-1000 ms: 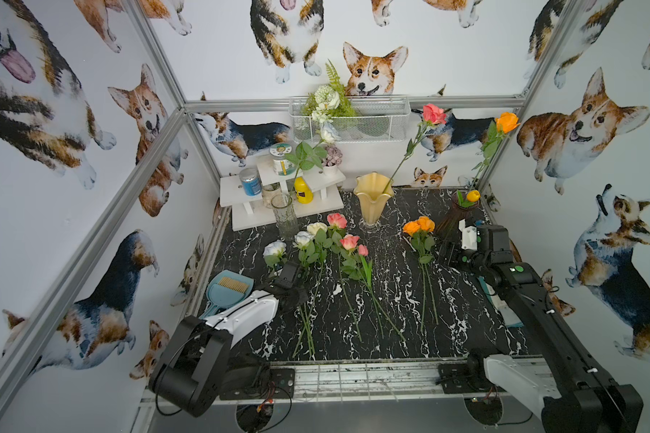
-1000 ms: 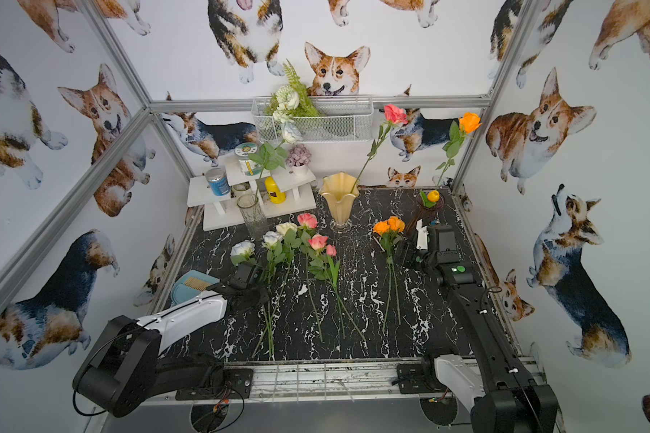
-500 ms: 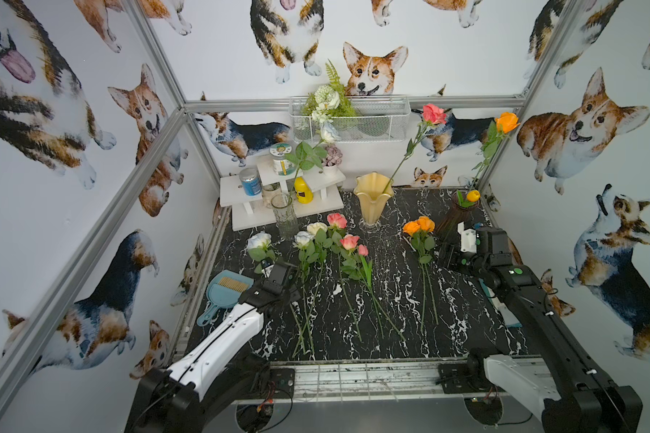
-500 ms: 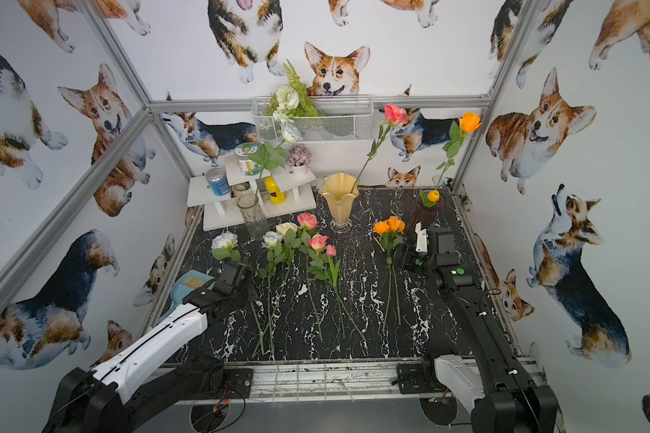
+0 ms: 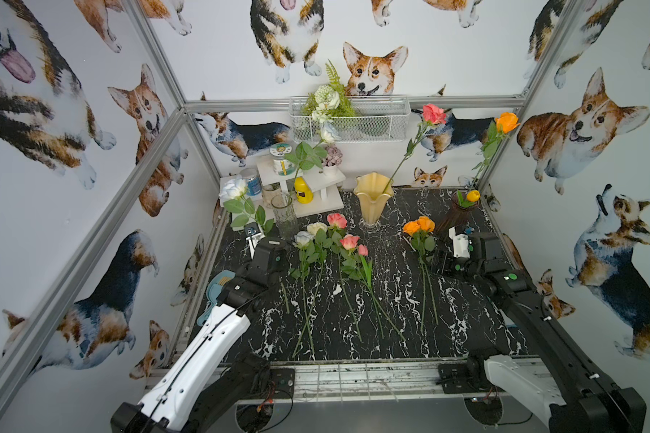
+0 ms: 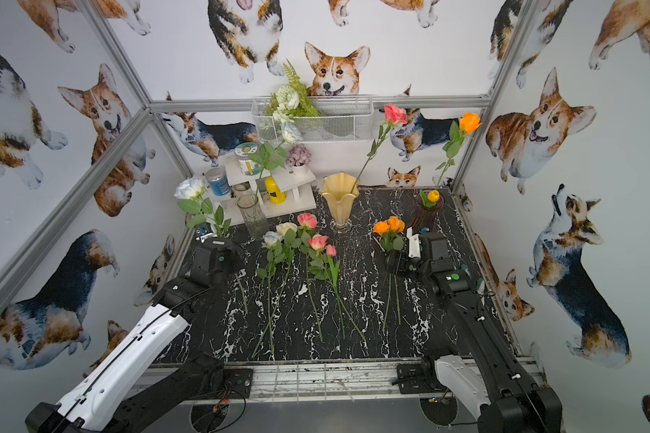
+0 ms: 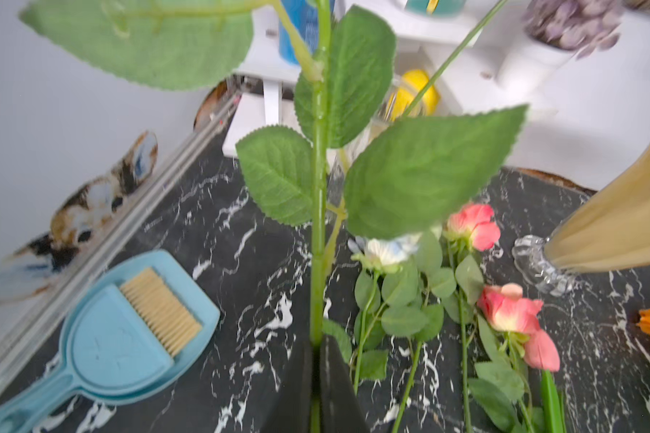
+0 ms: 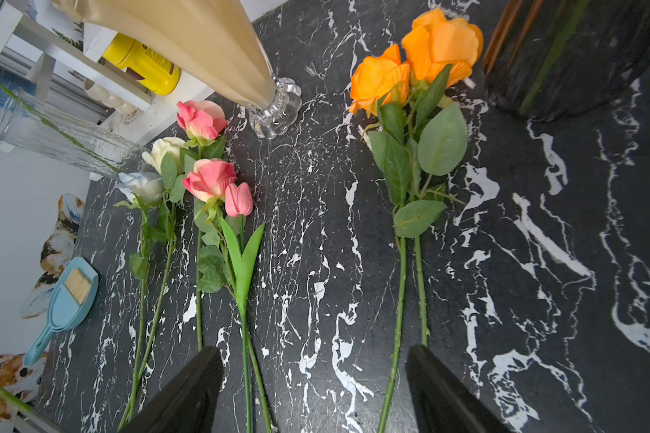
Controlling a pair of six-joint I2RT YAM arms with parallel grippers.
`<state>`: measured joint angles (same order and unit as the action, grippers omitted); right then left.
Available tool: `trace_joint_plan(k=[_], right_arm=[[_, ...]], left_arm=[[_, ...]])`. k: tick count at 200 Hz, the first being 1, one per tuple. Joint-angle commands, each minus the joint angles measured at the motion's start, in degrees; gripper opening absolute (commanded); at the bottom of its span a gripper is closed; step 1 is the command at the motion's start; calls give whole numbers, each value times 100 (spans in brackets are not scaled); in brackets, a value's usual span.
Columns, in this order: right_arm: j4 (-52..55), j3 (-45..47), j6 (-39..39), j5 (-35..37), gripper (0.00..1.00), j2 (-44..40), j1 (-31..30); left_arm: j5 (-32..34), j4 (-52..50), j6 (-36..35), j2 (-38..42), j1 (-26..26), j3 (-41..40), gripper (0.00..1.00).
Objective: Arrange the flowers in different vases according to their variety
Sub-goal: Pick up the flower at the center of the board, then insert the flower into the vase.
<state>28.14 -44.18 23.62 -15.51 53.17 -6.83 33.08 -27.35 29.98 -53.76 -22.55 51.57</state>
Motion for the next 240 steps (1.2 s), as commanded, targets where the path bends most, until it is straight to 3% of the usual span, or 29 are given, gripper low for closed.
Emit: trace_joint_plan(k=[1, 37, 83, 156, 240], right_arm=[[-248, 41, 99, -31, 82, -133, -25], [-301, 194, 152, -75, 82, -359, -40], [-475, 358, 272, -200, 82, -543, -59], [-520, 436, 334, -206, 82, -751, -64], [-459, 411, 310, -34, 82, -781, -64]], left_arm=[[525, 1032, -1270, -207, 19, 346, 0], [453, 2643, -2655, -723, 191, 718, 0], [-266, 4110, -3165, -1611, 542, 1317, 0], [-1045, 5593, -3311, -2969, 1183, 2173, 0], [-1459, 6679, -2999, -3997, 1431, 2470, 0]])
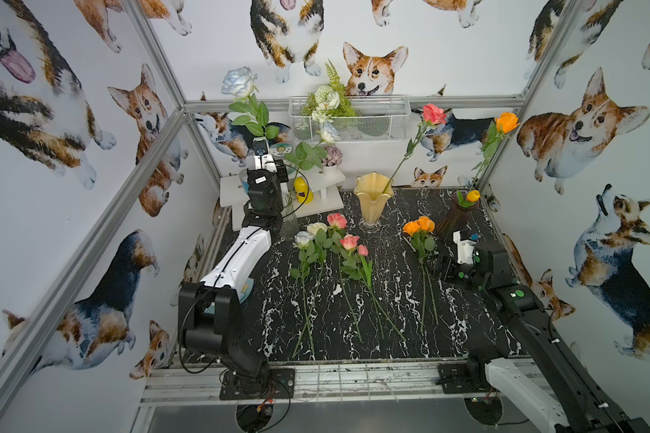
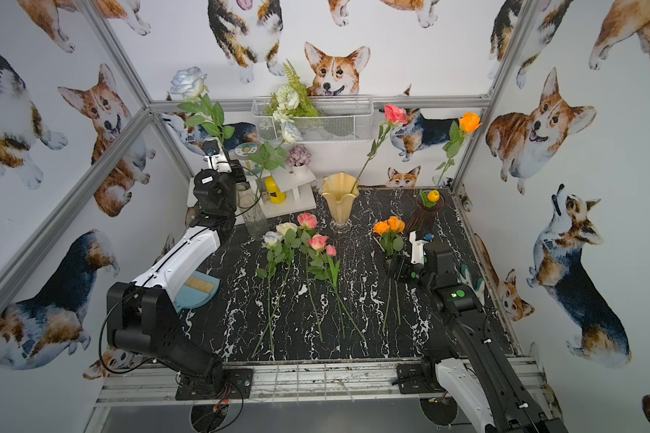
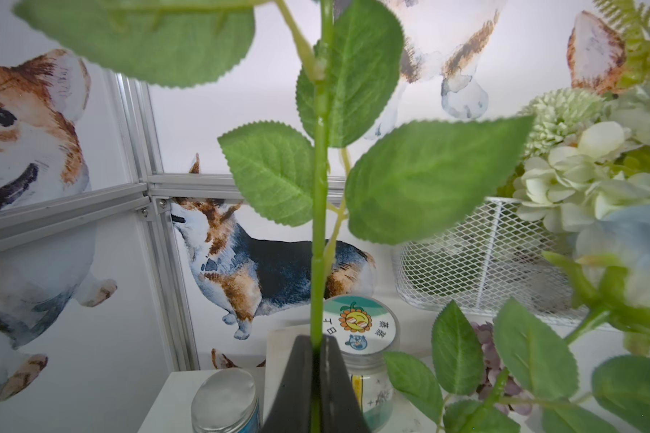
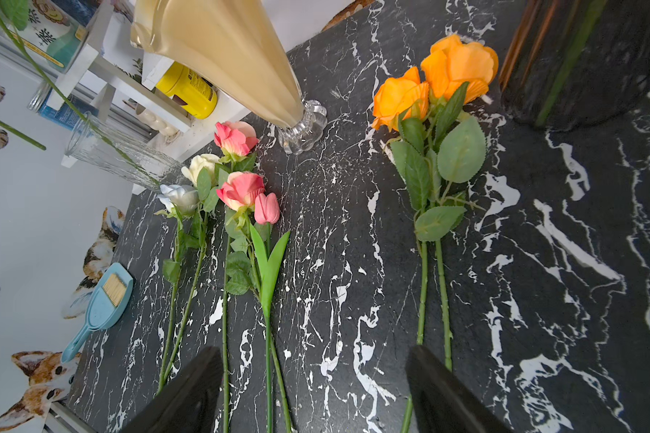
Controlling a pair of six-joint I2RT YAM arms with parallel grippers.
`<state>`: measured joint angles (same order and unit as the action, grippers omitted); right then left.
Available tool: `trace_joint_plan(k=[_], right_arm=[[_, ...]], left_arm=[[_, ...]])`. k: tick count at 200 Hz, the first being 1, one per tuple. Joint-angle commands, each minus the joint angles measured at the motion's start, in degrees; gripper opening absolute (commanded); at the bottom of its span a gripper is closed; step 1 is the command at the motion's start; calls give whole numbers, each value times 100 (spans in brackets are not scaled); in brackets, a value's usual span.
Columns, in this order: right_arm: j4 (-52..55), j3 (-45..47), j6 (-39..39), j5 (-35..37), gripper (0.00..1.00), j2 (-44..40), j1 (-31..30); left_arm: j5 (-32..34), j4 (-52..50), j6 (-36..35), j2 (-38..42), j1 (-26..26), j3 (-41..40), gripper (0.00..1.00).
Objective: Arrange the flowers in different vases according to their variety
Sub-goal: Insert the flower into the vase.
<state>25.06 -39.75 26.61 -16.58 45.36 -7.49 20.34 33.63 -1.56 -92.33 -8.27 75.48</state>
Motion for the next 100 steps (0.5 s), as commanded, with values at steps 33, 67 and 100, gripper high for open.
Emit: trace_joint_plan(k=[33, 67, 100], right_arm=[[-210, -16, 47, 74, 82, -10, 1], [-221, -24, 54, 73, 82, -1, -9], [-256, 2, 83, 14, 82, -1, -9]], left_arm=[[-275, 927, 185, -397, 27, -66, 0], [-278, 1039, 235, -555, 36, -189, 0], [-280, 981, 260, -543, 36, -447, 4]])
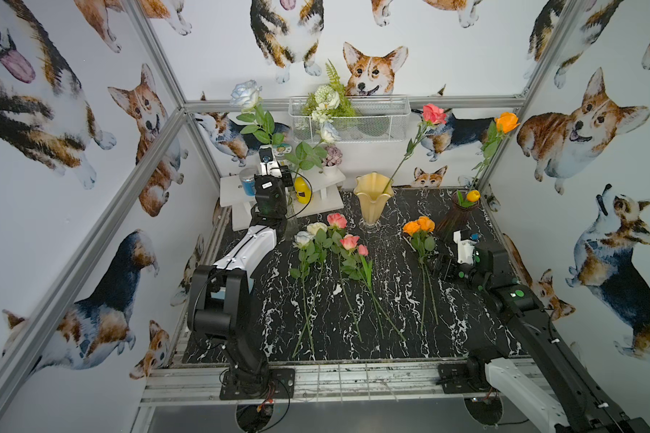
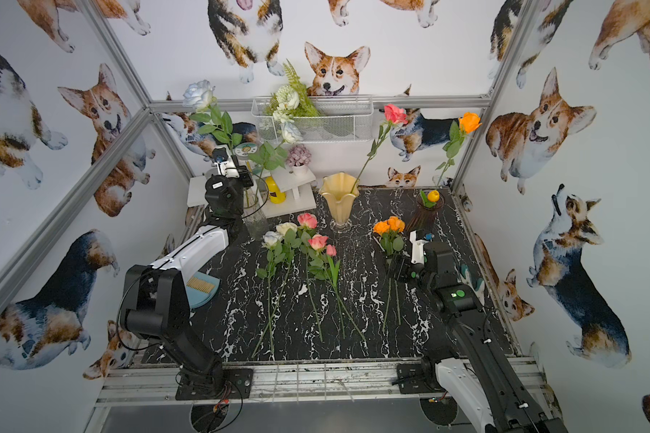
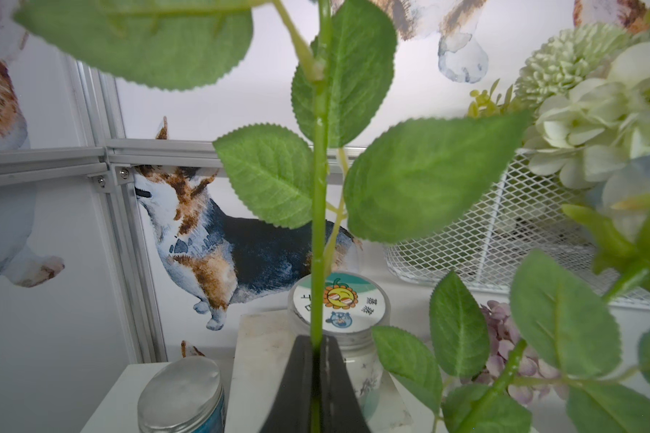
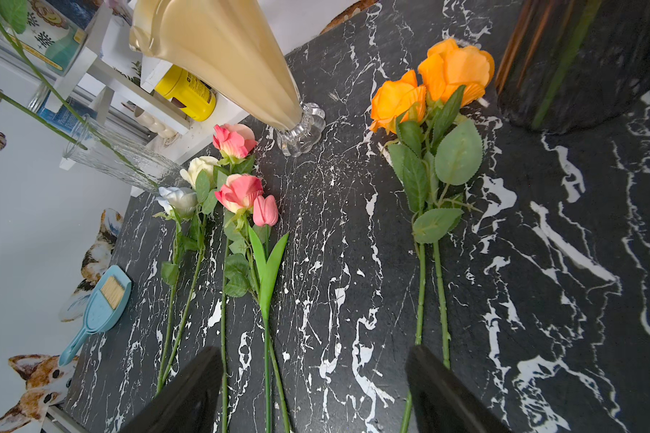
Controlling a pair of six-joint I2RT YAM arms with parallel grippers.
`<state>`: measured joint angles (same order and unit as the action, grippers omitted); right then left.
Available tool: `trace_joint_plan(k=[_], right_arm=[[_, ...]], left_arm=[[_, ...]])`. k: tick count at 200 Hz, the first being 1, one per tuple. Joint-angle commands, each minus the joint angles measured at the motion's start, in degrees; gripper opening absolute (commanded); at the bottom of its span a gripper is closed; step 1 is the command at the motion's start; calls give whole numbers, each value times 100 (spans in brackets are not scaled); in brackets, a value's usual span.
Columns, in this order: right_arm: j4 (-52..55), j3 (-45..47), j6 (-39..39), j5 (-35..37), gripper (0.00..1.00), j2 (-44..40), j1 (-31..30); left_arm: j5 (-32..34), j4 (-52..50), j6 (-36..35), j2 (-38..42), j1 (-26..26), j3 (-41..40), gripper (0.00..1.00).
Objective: Arrange the flowers in different vases according to their variety
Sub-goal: Insert the flower into the vase.
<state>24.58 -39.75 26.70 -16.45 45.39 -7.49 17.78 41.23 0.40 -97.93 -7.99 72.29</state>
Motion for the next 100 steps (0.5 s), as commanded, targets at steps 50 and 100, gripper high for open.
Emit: trace_joint_plan(k=[50, 100], right_arm=[[-240, 54, 64, -103, 82, 75, -75], [-125, 106, -56, -102, 82, 172, -139]], left_arm=[[36, -468, 291, 505, -23, -561, 100], [32, -1375, 519, 1279, -114, -1058, 100]])
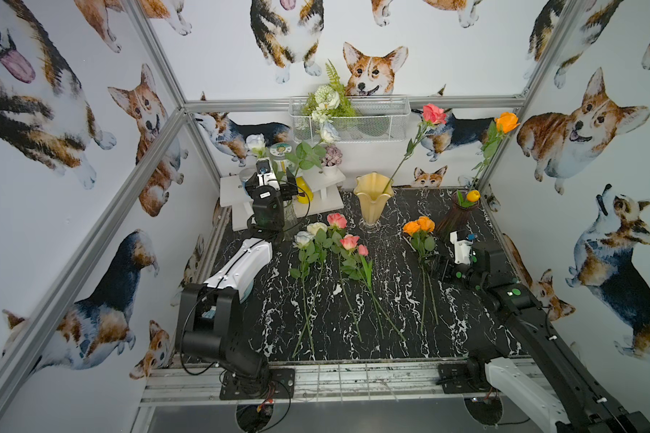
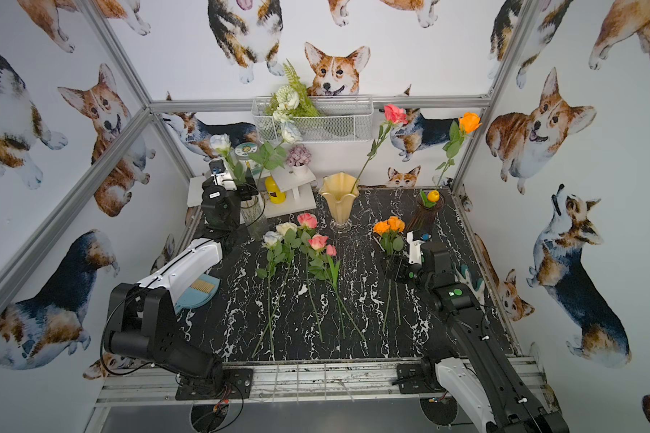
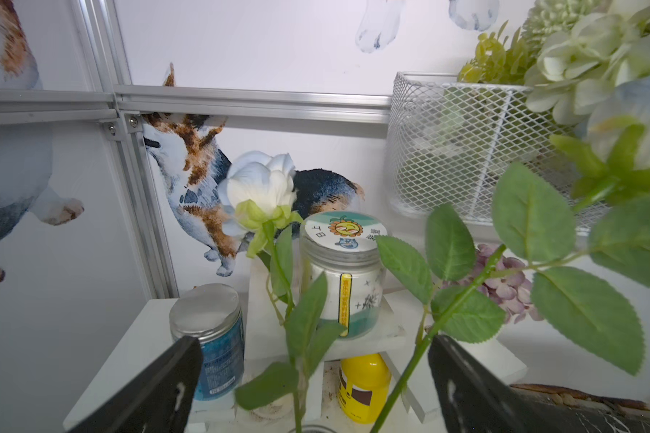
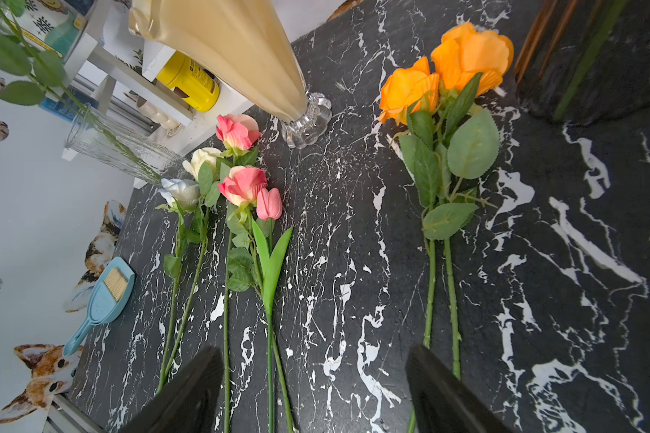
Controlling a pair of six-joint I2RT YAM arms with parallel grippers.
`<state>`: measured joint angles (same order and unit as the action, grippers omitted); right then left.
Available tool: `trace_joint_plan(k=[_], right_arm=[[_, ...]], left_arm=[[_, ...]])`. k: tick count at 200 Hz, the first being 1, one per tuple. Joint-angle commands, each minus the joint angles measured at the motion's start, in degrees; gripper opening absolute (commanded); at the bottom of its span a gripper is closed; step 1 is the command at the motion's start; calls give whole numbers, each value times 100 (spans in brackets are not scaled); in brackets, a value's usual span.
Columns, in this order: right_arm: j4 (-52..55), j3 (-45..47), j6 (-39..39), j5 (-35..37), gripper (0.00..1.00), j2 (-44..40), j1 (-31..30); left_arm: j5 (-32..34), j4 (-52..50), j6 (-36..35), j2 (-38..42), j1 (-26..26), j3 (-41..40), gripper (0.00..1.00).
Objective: Arrange the flowers in different vases according to their variety
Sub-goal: Insert the flower into the vase, then pick up the flower at the center of the board.
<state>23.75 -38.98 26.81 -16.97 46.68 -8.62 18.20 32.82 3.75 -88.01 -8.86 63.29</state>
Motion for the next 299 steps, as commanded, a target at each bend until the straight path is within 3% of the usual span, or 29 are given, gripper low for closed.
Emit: trace_joint_plan(k=[1, 110, 180, 299], right_arm=[[-39, 30, -73, -46, 82, 43, -25], [422, -42, -419, 442, 80, 813, -62], [561, -240, -550, 1093, 78, 1702, -232], [346, -373, -470, 1583, 68, 3093, -776]], left_arm=[[-23, -550, 190, 303, -27, -167, 100], [-740, -2438, 683, 2167, -168, -1075, 100], [-1658, -3391, 1137, 3138, -204, -1687, 100], [-1995, -3763, 1159, 3530, -221, -2110, 100]])
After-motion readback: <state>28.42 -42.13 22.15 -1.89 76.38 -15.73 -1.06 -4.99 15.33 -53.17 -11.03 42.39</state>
